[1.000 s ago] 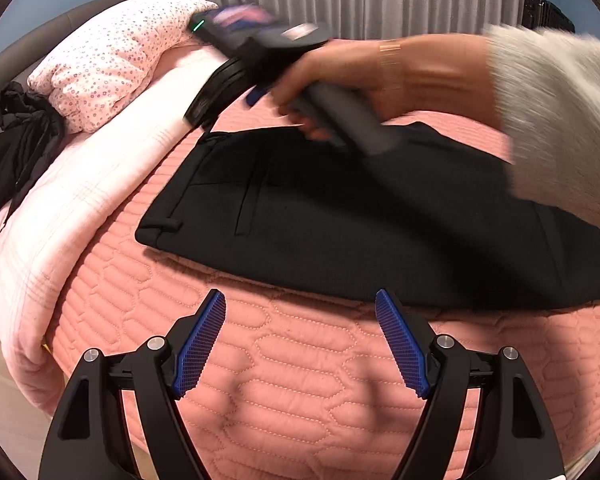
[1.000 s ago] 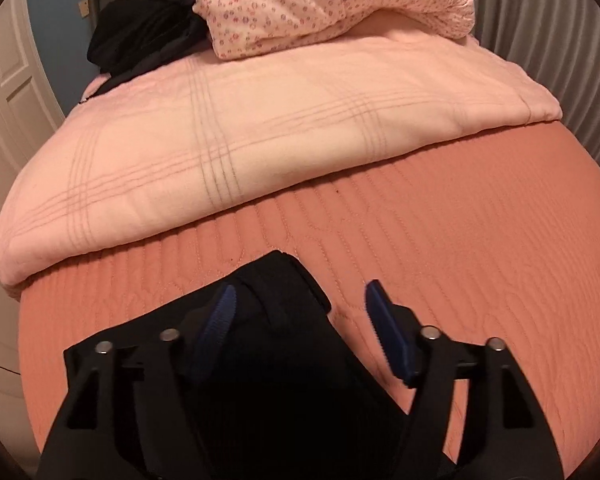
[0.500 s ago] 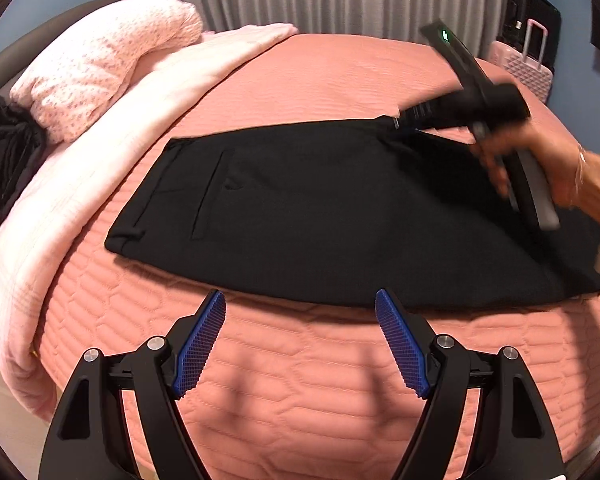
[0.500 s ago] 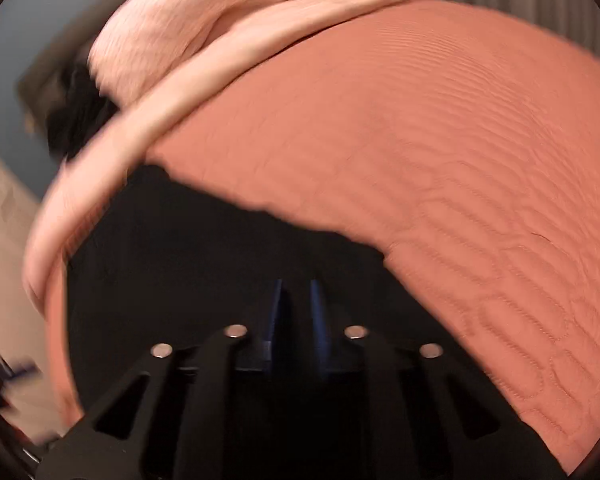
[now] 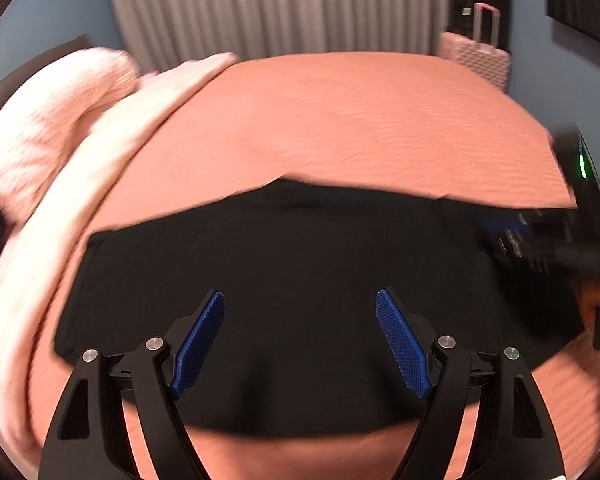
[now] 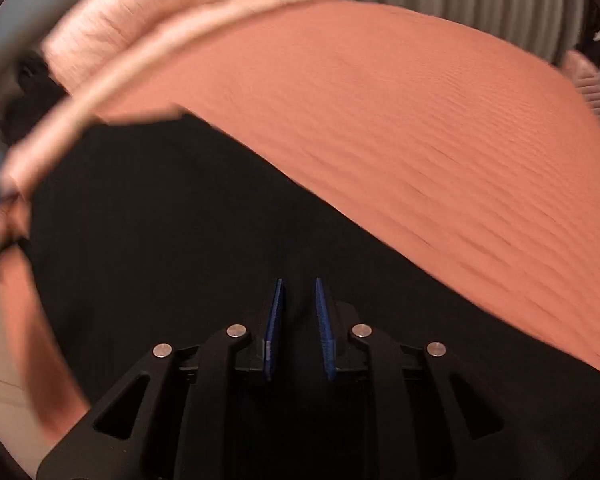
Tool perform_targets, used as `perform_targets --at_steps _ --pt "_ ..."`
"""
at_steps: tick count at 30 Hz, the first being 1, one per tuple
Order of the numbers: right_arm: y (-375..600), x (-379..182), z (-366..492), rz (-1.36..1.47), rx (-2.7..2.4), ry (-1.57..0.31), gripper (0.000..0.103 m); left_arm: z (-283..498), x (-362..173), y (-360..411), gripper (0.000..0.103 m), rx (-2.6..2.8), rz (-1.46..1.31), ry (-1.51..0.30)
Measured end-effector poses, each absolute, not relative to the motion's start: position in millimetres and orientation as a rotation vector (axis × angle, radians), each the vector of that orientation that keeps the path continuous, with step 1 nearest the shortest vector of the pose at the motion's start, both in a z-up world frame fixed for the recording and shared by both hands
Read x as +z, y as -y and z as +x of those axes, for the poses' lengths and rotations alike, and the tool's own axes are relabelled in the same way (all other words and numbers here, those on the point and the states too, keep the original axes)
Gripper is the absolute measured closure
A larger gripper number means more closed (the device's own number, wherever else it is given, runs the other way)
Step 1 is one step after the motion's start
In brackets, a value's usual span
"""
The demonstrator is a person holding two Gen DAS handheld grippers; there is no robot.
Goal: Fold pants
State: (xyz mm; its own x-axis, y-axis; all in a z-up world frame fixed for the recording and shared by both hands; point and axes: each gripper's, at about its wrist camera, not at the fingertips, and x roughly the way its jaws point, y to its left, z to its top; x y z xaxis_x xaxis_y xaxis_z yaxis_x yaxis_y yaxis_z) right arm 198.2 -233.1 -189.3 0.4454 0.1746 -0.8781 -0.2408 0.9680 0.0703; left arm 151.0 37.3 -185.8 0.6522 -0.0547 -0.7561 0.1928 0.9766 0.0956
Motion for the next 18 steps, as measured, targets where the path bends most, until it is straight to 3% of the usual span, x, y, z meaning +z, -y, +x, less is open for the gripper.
perform_targets --at_steps 2,5,10,13,16,18 --pt "276 -174 180 0.008 0.087 -1.051 0.081 161 -189 -7 0.027 -0.166 0.194 -0.836" --pt "261 -150 163 0.03 0.178 -0.973 0.082 177 -203 24 0.025 -0.149 0.209 -0.88" --pt "217 -196 178 -0.066 0.294 -1.048 0.084 199 -244 49 0.025 -0.085 0.218 -0.98" --pt "281 -201 160 0.026 0.302 -1.025 0.088 201 -261 48 0.023 -0.065 0.235 -1.011" --pt "377 -195 123 0.127 0.211 -1.022 0.098 198 -268 38 0.009 -0.073 0.246 -0.972" --pt "456 -192 91 0.166 0.04 -1.049 0.102 201 -271 32 0.005 -0.073 0.207 -0.985"
